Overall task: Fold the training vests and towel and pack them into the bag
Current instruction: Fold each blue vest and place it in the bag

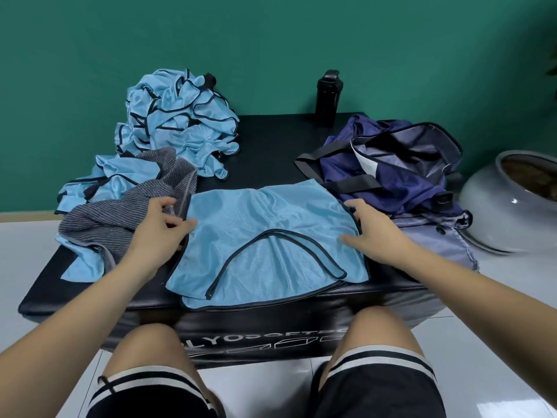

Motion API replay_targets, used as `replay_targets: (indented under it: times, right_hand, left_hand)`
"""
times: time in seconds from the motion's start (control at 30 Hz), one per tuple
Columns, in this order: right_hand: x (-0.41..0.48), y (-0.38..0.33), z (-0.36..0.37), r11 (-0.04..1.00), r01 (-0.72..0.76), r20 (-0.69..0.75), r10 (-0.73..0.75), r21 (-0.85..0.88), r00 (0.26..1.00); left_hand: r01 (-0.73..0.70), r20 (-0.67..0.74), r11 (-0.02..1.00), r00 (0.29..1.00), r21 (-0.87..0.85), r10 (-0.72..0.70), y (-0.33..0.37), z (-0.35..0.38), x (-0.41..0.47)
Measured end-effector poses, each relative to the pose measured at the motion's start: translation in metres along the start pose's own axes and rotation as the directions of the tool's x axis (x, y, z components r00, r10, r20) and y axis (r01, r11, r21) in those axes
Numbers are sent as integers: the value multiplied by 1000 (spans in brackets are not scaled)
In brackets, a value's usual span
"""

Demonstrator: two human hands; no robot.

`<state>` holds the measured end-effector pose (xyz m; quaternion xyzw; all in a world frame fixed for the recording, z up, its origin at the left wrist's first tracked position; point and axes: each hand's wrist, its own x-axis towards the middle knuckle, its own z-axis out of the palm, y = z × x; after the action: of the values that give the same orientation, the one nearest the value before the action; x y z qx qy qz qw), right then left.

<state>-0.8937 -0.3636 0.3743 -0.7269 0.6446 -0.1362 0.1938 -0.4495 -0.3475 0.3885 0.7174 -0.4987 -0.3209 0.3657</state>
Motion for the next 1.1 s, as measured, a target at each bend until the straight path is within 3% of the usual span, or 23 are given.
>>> replay_targets:
  times: [0.07, 0.13, 0.23, 0.33, 0.47, 0.63, 0.73, 0.8, 0.9, 0.97, 1.03, 1.1]
  right_hand:
    - [-6, -3, 5, 975, 142, -138, -166, -168, 976]
    - [-15, -12, 8, 914, 296, -207, -357, -277, 911]
    - [-34, -31, 21, 867, 400, -76, -439, -297, 895]
    - [-46, -40, 36, 863, 343, 76, -340, -370, 937]
    - [-51, -42, 36, 877, 298, 129, -269, -378, 955]
    - [-56, -42, 36, 879, 305, 146, -270, -366, 952]
    - [-54, -47, 34, 905, 268, 92, -252, -331, 963]
    - [-55, -54, 33, 916, 296, 69, -288, -272, 955]
    - [-58, -66, 27, 916, 337, 218, -291, -217, 931]
    - [-49, -66, 22, 941, 290, 205, -254, -174, 945]
    - [-26, -58, 16, 965, 239, 32, -237, -109, 971]
    - [5, -44, 11, 981, 180, -118, -187, -69, 975]
  left_hand:
    - [-68, -53, 993, 996, 95, 74, 1, -4, -11]
    - [-226, -92, 942, 963, 248, 255, -4, -7, -23]
    - [-501, 82, 731, 845, 463, 528, -15, -4, -46]
    - [-603, 347, 578, 794, 550, 499, -20, 10, -66]
    - [-553, 443, 484, 833, 678, 332, -18, 21, -75]
    - [-487, 424, 522, 872, 701, 244, -8, 23, -75]
    - [-440, 368, 703, 891, 558, 265, 5, 26, -76]
    - [-391, 400, 786, 894, 479, 202, 13, 33, -80]
    - [-350, 444, 816, 887, 460, 131, 16, 38, -76]
    - [-356, 350, 829, 913, 431, 210, 17, 35, -59]
    - [-402, 212, 802, 916, 442, 341, 19, 27, -35]
    - [-465, 113, 757, 876, 458, 470, 22, 21, -10]
